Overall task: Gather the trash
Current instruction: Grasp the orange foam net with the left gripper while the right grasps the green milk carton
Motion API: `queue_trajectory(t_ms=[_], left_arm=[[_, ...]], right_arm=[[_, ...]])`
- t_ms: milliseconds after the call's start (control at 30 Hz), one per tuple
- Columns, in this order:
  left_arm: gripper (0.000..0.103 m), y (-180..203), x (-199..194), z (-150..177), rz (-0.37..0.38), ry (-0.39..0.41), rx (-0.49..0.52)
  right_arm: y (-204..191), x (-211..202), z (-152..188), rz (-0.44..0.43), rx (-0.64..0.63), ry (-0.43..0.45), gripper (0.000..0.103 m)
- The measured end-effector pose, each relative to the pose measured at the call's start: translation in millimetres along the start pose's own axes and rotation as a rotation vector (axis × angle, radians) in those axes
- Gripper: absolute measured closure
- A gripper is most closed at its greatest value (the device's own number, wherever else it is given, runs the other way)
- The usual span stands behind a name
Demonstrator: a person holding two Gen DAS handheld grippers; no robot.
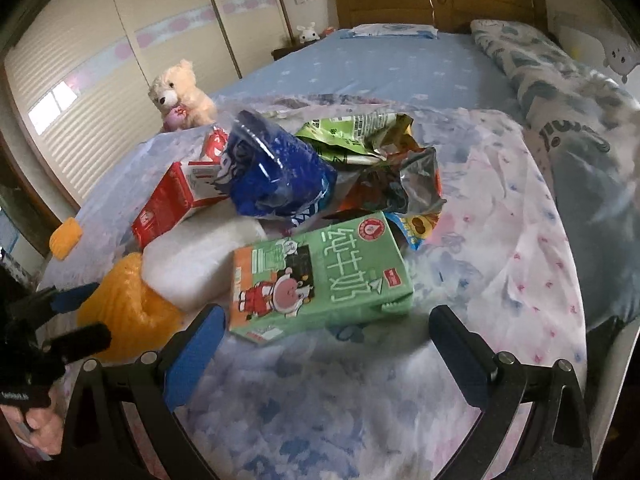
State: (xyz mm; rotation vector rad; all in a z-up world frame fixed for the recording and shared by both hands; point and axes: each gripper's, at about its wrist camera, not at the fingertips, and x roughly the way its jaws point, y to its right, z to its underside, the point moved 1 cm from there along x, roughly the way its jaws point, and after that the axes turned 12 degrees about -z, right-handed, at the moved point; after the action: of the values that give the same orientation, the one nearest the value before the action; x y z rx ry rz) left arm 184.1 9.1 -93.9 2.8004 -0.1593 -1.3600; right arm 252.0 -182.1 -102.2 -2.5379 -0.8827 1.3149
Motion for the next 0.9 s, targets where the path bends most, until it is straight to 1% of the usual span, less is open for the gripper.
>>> queue_trajectory(t_ms=[33,67,100,167,367,400,433,467,500,533,567,633,667,700,733,767,833,900], left_arm=[[0.057,2.8,0.4,0.7,0.016,-0.006,0.007],[0.065,6.3,-0.4,1.9,0.030,-0.007,0.017],[0.066,9.4,-2.3,2.6,0.025,0.002,0.029],[0.071,16.2,-7.4,4.1,0.010,0.027,0.058],[0.075,24.5,-16.4,7.4,0.038,0.038,0.060],[0.075,26.2,-18.0,8.1,0.045,0.039,0.060],[0.075,28.5,-19.5,9.1,0.053,0.039,0.063],[0.075,30.7,-21.3,10.3,0.056,0.042,0.066],[0.075,32.8,-22.9,11.1,0.058,0.046,0.070],[0.075,34.9,-24.3,12.1,0.058,0.049,0.074],[0.075,37.1,-26.0,13.6,0.062,0.050,0.075],[0.075,38.2,-29.0,16.9,0.065,0.053,0.072],[0.075,37.4,-30.1,18.1,0.061,0.055,0.070],[0.075,36.9,-31.7,19.8,0.056,0.058,0.066],[0.075,35.4,-32.8,21.0,0.052,0.061,0.060],[0.075,32.7,-33.7,22.2,0.048,0.061,0.050],[0.075,26.0,-34.3,24.0,0.040,0.058,0.030],[0.075,20.4,-34.6,23.9,0.035,0.054,0.012]], right_arm=[[0.2,-0.7,0.1,0.003,0.000,0.006,0.003],[0.1,-1.5,0.6,0.002,0.000,0.009,0.008],[0.0,-2.5,1.2,-0.006,0.002,0.013,0.013],[-1.2,-6.7,4.1,-0.004,0.011,0.017,0.013],[-7.5,-35.1,17.6,-0.005,0.034,0.082,0.014],[-7.1,-40.2,19.6,-0.004,0.040,0.094,0.022],[-6.0,-45.2,22.8,-0.004,0.053,0.096,0.052],[-2.5,-50.9,27.8,0.000,0.086,0.091,0.060],[-0.8,-53.9,30.4,0.004,0.101,0.095,0.059],[0.8,-57.4,34.8,0.018,0.113,0.098,0.061],[2.5,-60.9,40.8,0.036,0.116,0.098,0.066],[6.8,-65.2,47.3,0.025,0.130,0.103,0.064],[9.1,-67.4,51.1,0.016,0.152,0.108,0.060],[10.9,-68.2,53.1,0.011,0.170,0.110,0.056],[12.2,-70.1,54.3,0.006,0.183,0.116,0.045],[12.1,-72.4,54.5,0.009,0.197,0.131,0.036],[10.3,-74.9,53.2,0.007,0.225,0.161,0.030],[7.8,-71.2,49.6,0.011,0.251,0.173,0.025]])
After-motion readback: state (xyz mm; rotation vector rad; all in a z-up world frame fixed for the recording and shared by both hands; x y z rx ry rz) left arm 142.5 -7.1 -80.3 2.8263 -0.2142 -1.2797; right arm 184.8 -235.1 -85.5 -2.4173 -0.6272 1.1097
